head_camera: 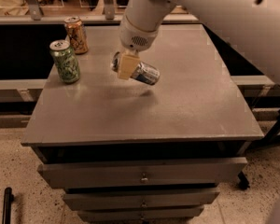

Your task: Knock redbull can over

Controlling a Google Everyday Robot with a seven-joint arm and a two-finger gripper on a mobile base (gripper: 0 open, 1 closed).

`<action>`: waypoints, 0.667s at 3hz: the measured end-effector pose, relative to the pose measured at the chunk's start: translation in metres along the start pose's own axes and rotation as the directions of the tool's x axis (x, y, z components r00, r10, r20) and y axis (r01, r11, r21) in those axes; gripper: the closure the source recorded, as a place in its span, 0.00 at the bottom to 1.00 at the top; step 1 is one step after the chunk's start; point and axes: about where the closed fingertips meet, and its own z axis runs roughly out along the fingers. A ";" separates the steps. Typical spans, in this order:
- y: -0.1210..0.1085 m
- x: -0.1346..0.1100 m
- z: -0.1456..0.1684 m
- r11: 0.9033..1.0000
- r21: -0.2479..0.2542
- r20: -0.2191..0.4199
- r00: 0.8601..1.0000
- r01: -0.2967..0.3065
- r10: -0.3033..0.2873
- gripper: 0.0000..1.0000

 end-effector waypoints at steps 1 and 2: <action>-0.020 0.005 0.025 0.998 -0.049 -0.096 0.995 0.029 -0.034 1.00; -0.029 0.016 0.046 0.994 -0.105 -0.228 0.972 0.037 -0.060 0.76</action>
Offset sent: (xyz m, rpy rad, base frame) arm 0.0534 -0.0025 -0.0467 -0.3727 0.0950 0.0099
